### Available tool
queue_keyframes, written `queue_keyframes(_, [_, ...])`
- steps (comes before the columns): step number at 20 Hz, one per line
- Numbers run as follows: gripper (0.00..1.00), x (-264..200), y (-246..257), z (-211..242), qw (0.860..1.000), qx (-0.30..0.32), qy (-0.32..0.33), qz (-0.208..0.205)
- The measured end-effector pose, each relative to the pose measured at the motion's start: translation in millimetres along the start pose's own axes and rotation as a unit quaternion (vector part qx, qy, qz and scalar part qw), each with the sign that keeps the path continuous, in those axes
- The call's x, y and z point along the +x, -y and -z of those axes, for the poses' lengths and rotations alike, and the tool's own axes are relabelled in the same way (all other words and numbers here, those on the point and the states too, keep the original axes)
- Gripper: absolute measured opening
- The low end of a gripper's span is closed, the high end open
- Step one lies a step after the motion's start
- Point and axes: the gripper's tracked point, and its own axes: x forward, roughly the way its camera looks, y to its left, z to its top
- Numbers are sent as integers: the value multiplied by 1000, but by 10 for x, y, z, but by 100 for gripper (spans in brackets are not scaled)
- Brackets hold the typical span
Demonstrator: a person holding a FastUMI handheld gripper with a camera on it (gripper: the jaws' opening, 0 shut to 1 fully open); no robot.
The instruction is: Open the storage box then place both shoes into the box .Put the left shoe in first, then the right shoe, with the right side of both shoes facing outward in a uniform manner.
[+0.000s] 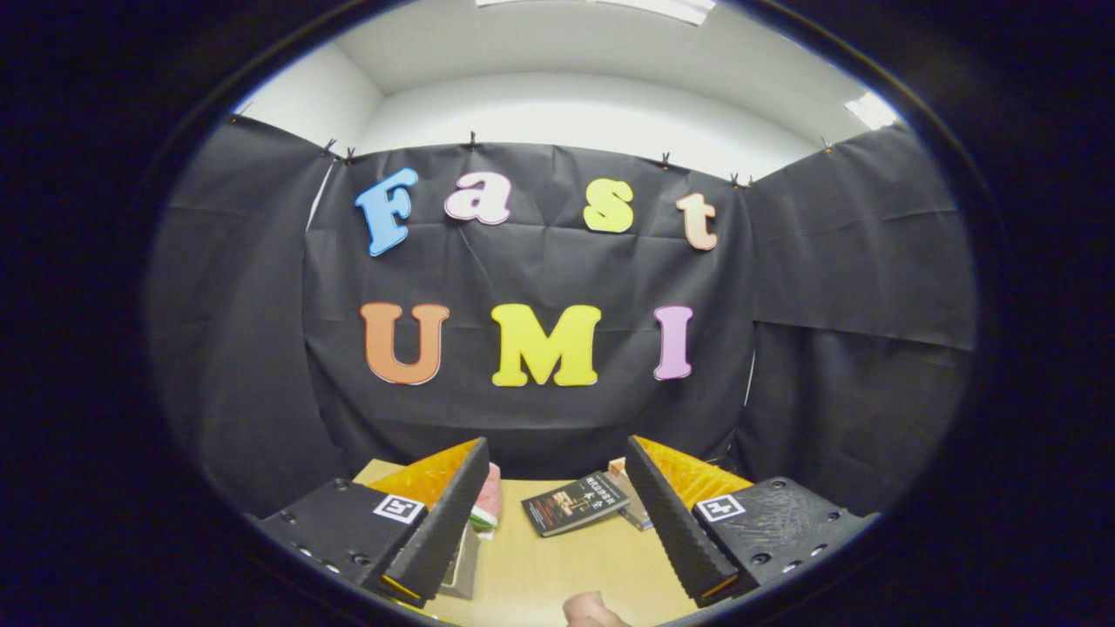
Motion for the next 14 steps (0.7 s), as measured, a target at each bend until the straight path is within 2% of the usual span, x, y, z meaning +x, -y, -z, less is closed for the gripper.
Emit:
queue_keyframes(8, [97,-91,5,36,1000,-19,-1,-21])
queue_keyframes(14, [97,-119,-1,-26,999,-10,4,-30])
